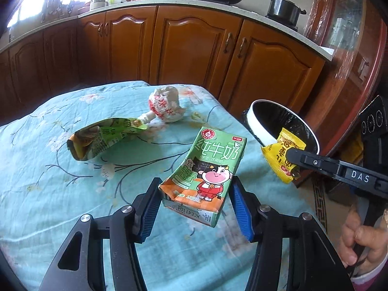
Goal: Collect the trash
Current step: 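Carry the green milk box and yellow bag over the trash bin with both tools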
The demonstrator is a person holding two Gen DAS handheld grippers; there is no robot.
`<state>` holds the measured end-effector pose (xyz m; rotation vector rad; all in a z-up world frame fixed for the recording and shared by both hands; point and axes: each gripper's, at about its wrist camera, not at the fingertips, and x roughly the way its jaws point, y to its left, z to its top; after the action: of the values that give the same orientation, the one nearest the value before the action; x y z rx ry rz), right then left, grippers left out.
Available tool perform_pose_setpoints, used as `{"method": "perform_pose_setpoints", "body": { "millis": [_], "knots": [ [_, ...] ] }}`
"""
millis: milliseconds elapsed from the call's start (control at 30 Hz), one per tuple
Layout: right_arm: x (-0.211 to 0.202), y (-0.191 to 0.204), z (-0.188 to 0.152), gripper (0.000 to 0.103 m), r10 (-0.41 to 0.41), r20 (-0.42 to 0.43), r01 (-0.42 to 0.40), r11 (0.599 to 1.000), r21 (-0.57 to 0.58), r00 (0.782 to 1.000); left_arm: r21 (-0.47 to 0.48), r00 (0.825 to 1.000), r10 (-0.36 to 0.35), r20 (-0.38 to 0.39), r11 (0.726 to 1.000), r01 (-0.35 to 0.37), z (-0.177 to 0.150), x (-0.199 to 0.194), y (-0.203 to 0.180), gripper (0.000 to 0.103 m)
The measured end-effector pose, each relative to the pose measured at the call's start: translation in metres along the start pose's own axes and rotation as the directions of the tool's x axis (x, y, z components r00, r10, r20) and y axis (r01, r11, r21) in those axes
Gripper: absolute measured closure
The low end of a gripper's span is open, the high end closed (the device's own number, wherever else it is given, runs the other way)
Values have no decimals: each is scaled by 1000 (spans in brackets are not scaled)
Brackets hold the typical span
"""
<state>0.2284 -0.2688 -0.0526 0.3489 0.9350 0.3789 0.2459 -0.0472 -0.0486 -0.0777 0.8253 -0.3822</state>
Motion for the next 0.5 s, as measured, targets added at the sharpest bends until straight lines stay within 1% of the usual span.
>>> {"method": "perform_pose_setpoints", "body": {
  "millis": [267,500],
  "knots": [
    [-44,-33,-5,103,-52,55,50,998,45,997,50,999,-39,-6,998,39,6,10,-43,49],
    [-63,-55,-6,103,-82,78,76,994,76,994,84,998,-61,-11,995,61,16,21,-70,49]
  ]
}}
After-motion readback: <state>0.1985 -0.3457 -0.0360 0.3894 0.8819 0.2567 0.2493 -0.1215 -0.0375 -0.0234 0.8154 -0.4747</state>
